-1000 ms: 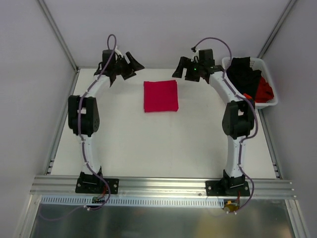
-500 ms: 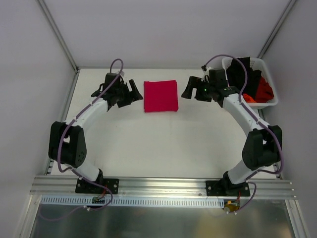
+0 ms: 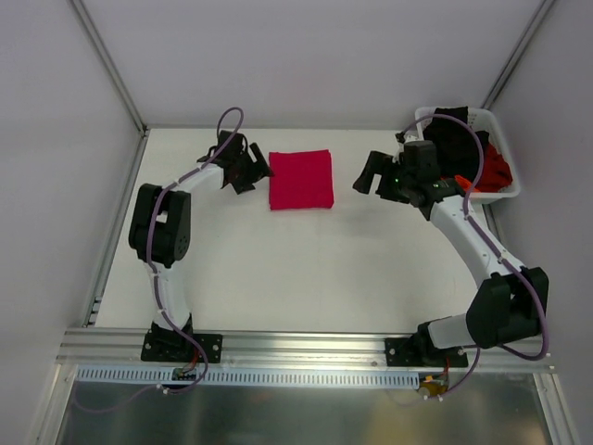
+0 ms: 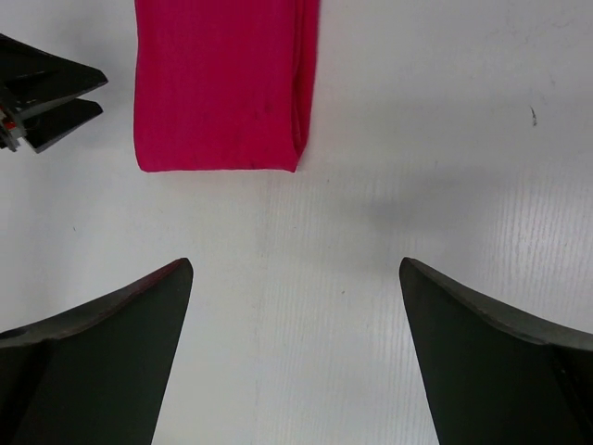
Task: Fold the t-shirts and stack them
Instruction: Neatly place the folded tshirt to the corner
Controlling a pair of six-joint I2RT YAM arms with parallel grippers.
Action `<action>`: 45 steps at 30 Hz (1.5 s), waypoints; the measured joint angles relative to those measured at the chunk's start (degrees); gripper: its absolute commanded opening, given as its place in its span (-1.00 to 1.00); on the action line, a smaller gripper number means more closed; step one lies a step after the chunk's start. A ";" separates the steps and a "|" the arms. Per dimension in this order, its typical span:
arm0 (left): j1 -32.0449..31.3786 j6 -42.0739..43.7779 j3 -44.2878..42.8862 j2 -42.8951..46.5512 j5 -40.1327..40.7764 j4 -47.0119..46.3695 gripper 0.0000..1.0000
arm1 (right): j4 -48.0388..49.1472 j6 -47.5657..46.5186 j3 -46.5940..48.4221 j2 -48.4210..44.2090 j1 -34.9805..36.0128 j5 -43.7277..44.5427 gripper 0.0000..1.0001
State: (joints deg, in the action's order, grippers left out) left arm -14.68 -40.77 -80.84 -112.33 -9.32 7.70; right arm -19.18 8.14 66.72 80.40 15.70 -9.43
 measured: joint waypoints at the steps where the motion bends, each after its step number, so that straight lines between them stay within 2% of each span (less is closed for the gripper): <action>1: 0.00 -0.70 -0.63 -1.73 -0.20 -0.72 0.52 | -0.09 0.35 -0.02 -0.15 -0.31 0.00 0.99; 8: -0.02 -4.09 -1.75 -6.64 -1.05 -3.28 0.52 | -1.07 1.81 -1.22 -1.70 -1.22 0.26 0.98; 13: 0.00 -5.09 -1.73 -6.56 -1.09 -4.68 0.54 | 4.09 4.02 -1.53 -0.50 -1.22 -0.48 0.98; 22: 0.04 -5.20 0.76 -4.35 -2.67 -7.61 0.54 | 11.69 4.94 5.62 17.49 -1.11 -6.27 0.99; 26: 0.04 -5.20 1.11 -4.22 -3.50 -8.24 0.54 | 12.24 5.18 7.04 20.61 -1.07 -6.56 0.99; 34: 0.09 -5.07 1.11 -4.22 -4.15 -8.98 0.55 | 9.07 3.63 8.81 18.93 -2.03 -6.51 0.98; 41: 0.13 -4.87 0.98 -4.70 -4.70 -9.14 0.52 | 5.44 1.97 5.73 8.48 -6.67 -6.08 0.99; 45: 0.13 -4.87 0.22 -6.60 -5.70 -9.27 0.51 | 4.00 0.79 3.85 3.50 -6.88 -5.84 0.99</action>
State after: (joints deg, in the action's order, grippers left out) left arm -14.55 -45.65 -80.62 -118.93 -15.03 -1.56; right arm -15.18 8.93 70.57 83.90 8.82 -15.27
